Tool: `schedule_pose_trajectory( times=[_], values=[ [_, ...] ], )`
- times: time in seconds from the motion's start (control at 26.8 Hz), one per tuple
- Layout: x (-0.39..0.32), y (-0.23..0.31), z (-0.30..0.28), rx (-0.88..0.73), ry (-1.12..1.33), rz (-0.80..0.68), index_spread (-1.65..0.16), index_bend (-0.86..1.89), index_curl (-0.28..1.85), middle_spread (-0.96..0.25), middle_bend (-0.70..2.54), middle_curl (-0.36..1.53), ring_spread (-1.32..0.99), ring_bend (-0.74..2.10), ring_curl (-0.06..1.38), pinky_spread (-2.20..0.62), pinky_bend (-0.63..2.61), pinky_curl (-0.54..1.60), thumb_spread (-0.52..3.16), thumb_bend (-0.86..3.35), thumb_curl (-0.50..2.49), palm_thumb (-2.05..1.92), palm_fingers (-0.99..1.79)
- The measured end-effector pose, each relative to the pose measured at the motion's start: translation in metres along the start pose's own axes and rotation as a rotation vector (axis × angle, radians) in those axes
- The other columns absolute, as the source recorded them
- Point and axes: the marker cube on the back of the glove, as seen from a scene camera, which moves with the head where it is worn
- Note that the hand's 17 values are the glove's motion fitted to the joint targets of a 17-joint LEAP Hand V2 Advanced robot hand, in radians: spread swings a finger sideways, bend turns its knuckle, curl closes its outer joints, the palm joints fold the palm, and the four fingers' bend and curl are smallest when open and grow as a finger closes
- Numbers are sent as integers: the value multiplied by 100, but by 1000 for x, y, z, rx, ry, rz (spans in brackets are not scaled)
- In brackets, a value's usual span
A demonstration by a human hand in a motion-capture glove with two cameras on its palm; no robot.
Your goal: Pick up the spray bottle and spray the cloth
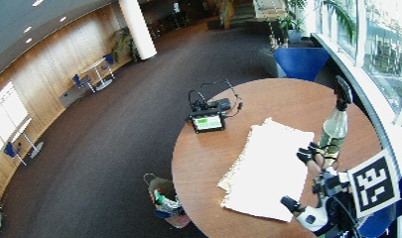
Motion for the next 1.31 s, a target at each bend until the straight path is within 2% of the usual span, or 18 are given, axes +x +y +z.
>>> schedule_pose_trajectory(
  times=[0.15, 0.22, 0.37, 0.64, 0.9, 1.12, 1.31],
  values=[
    [53, 13, -21, 76, -40, 119, -36, 18, 33, 4, 16, 22, 10, 33, 29, 28, 65, 35, 106, 15, 29, 41, 45],
    [82, 12, -28, 118, -75, 175, -37, 7, 29, 5, 19, 23, 8, 38, 31, 26, 68, 36, 107, 16, 30, 45, 45],
    [139, -2, -38, 202, -187, 252, -38, -6, 21, 6, 26, 26, 4, 48, 34, 23, 71, 37, 109, 17, 32, 54, 42],
    [226, -34, -49, 314, -321, 328, -40, -9, 8, -1, 48, 34, -6, 63, 38, 23, 64, 36, 108, 15, 33, 62, 37],
    [222, -65, -54, 377, -305, 287, -41, -6, 0, -7, 61, 39, -14, 76, 39, 23, 59, 34, 106, 13, 34, 69, 44],
    [238, -69, -63, 581, -287, 361, -39, 4, 1, -12, 72, 42, -21, 79, 39, 14, 58, 33, 109, 21, 41, 88, 70],
    [202, -71, -77, 755, -287, 384, -34, 12, 7, -14, 73, 43, -23, 73, 38, 1, 57, 33, 103, 20, 46, 92, 93]
  ],
)
